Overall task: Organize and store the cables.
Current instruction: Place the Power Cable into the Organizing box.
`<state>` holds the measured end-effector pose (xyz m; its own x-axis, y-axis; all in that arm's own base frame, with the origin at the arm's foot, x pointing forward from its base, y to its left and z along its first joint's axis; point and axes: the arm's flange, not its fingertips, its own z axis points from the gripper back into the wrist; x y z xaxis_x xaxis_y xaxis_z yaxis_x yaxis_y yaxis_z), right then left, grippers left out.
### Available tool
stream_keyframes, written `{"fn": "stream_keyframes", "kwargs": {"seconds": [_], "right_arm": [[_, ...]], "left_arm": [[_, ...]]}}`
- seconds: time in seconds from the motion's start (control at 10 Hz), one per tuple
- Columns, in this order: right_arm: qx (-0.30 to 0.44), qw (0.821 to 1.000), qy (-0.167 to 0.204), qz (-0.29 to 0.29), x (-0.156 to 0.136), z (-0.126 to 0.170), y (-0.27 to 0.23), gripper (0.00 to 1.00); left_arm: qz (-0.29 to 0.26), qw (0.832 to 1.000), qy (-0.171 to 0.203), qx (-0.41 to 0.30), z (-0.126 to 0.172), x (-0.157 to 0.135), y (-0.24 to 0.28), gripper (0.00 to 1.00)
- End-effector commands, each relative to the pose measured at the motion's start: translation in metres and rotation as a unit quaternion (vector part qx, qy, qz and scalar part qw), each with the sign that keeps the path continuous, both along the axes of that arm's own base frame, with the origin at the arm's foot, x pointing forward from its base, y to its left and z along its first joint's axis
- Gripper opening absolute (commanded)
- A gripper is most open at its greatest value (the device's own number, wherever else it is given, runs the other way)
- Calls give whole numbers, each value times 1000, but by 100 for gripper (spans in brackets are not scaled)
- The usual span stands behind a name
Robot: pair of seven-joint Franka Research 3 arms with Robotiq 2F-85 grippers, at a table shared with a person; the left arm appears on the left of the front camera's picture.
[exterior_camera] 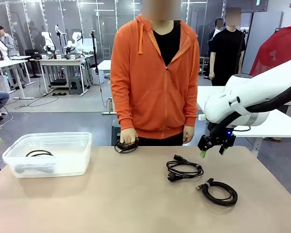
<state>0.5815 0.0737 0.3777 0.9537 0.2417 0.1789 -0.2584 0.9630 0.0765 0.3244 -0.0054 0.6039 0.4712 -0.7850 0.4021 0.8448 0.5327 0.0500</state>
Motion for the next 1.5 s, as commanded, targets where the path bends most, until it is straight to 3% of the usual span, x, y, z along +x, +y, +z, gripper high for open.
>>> {"fn": "stream_keyframes", "kwargs": {"seconds": [0.0,0.5,1.0,1.1,1.3,1.4], "right_arm": [[2,1000,6,1,19,-23,12,100],[-15,999,37,-1,42,-64,39,100],[-45,998,52,-2,51,-81,53,100],[-44,998,53,-4,53,-81,55,75],[-54,997,57,-1,52,-81,56,16],[-53,997,59,-5,51,-81,54,0]], "left_arm": [[8,1000,-1,5,2,0,-1,71],[8,1000,-1,5,2,0,-1,71],[8,1000,-1,5,2,0,-1,71],[8,1000,-1,5,2,0,-1,71],[8,1000,-1,5,2,0,-1,71],[8,1000,-1,5,2,0,-1,71]]}}
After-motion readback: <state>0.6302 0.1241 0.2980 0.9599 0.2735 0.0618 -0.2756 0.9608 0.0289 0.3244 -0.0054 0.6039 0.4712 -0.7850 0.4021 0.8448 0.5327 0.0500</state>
